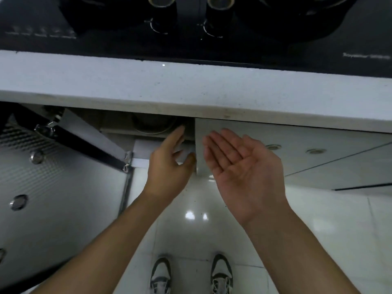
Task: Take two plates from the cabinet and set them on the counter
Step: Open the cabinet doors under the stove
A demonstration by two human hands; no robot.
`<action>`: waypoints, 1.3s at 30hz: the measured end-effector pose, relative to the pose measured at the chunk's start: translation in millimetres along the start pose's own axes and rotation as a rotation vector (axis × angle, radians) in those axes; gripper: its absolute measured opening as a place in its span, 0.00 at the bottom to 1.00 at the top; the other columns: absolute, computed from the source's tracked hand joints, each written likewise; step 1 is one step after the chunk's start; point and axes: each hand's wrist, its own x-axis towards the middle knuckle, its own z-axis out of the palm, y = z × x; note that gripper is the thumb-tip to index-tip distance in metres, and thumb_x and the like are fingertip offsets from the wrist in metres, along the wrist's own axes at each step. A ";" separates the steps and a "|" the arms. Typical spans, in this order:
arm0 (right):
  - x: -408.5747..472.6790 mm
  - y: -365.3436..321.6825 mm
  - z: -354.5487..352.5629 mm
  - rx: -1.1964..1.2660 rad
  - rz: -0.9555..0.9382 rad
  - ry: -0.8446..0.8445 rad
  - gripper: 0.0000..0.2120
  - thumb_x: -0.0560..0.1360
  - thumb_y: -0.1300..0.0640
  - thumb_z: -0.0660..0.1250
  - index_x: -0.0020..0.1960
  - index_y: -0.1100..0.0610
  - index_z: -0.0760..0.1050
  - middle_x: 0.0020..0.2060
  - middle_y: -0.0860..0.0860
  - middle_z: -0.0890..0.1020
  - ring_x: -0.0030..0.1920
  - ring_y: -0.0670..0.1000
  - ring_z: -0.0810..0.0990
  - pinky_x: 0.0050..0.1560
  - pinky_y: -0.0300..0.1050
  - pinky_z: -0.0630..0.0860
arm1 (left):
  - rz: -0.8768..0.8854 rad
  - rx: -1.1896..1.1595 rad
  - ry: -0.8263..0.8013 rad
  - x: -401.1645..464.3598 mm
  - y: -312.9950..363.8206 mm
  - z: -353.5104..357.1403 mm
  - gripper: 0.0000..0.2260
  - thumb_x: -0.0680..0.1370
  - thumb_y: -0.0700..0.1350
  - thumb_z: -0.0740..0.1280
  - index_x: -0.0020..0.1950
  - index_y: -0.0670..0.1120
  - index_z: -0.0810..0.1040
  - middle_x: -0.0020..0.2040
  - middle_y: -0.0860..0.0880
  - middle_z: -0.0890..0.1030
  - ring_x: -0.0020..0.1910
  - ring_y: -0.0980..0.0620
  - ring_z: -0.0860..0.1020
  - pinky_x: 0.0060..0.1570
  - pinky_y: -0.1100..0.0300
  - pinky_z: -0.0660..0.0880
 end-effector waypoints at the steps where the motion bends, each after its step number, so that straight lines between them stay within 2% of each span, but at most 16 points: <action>1: 4.2 1.6 4.8 0.018 -0.007 -0.009 0.17 0.77 0.57 0.58 0.57 0.66 0.77 0.53 0.61 0.84 0.53 0.59 0.83 0.56 0.52 0.78 | 0.025 -0.025 -0.008 4.4 0.5 1.1 0.26 0.75 0.37 0.69 0.72 0.46 0.68 0.68 0.48 0.75 0.66 0.54 0.73 0.63 0.57 0.73; 4: 14.0 6.8 13.1 0.082 -0.051 -0.002 0.17 0.76 0.58 0.58 0.57 0.66 0.78 0.53 0.61 0.84 0.54 0.60 0.83 0.60 0.53 0.76 | 0.098 -0.134 -0.073 13.1 0.4 4.6 0.21 0.75 0.35 0.68 0.67 0.45 0.72 0.63 0.49 0.79 0.63 0.52 0.76 0.62 0.49 0.75; 7: 20.6 12.1 19.5 0.148 -0.083 0.007 0.19 0.77 0.57 0.55 0.59 0.67 0.77 0.54 0.62 0.83 0.56 0.60 0.82 0.62 0.54 0.74 | 0.061 -0.213 -0.095 18.7 -4.3 4.8 0.21 0.76 0.36 0.67 0.69 0.42 0.70 0.65 0.44 0.77 0.66 0.48 0.74 0.63 0.46 0.73; 13: 27.0 19.9 29.5 0.235 -0.122 0.058 0.20 0.78 0.55 0.55 0.60 0.67 0.76 0.53 0.64 0.84 0.53 0.61 0.83 0.57 0.56 0.77 | 0.047 -0.331 -0.156 27.2 -7.1 -2.0 0.22 0.76 0.34 0.68 0.69 0.41 0.70 0.67 0.43 0.76 0.67 0.48 0.73 0.65 0.44 0.71; 18: 26.1 22.3 34.4 0.294 -0.132 0.077 0.20 0.78 0.55 0.56 0.59 0.68 0.75 0.53 0.65 0.83 0.54 0.63 0.82 0.55 0.59 0.78 | 0.036 -0.361 -0.191 31.8 -9.8 -2.5 0.20 0.74 0.32 0.67 0.66 0.39 0.72 0.63 0.43 0.78 0.65 0.49 0.75 0.64 0.44 0.72; 23: 26.5 24.1 35.2 0.304 -0.148 0.099 0.19 0.77 0.55 0.57 0.58 0.68 0.76 0.52 0.65 0.83 0.52 0.63 0.83 0.54 0.58 0.78 | 0.080 -0.325 -0.193 34.5 -13.2 -1.9 0.16 0.75 0.33 0.67 0.62 0.36 0.74 0.57 0.38 0.80 0.59 0.42 0.78 0.58 0.39 0.75; 28: 15.3 29.0 30.6 0.277 -0.138 0.105 0.20 0.77 0.54 0.58 0.58 0.68 0.76 0.52 0.65 0.83 0.53 0.63 0.83 0.56 0.56 0.77 | 0.036 -0.334 -0.229 18.5 -15.6 -5.4 0.23 0.75 0.32 0.67 0.70 0.39 0.69 0.67 0.42 0.76 0.67 0.49 0.73 0.63 0.46 0.73; 33: -5.6 34.5 24.8 0.242 -0.139 0.162 0.21 0.76 0.52 0.59 0.57 0.67 0.78 0.51 0.64 0.84 0.53 0.62 0.83 0.55 0.53 0.77 | 0.077 -0.343 -0.253 -8.8 -15.6 -8.9 0.26 0.74 0.31 0.68 0.71 0.41 0.68 0.67 0.43 0.76 0.66 0.49 0.74 0.62 0.48 0.74; 37: -28.4 41.0 13.1 0.210 -0.107 0.173 0.23 0.76 0.50 0.60 0.55 0.68 0.80 0.52 0.63 0.84 0.53 0.61 0.83 0.54 0.51 0.76 | 0.117 -0.267 -0.202 -42.6 -19.1 -10.9 0.30 0.71 0.33 0.69 0.72 0.49 0.68 0.67 0.51 0.76 0.64 0.57 0.74 0.58 0.66 0.73; 39: -40.5 42.9 3.8 0.198 -0.101 0.195 0.22 0.75 0.49 0.60 0.53 0.67 0.81 0.53 0.62 0.84 0.53 0.61 0.83 0.52 0.50 0.76 | 0.122 -0.251 -0.203 -59.9 -21.5 -9.6 0.32 0.70 0.33 0.69 0.71 0.53 0.68 0.66 0.54 0.76 0.64 0.57 0.74 0.56 0.70 0.72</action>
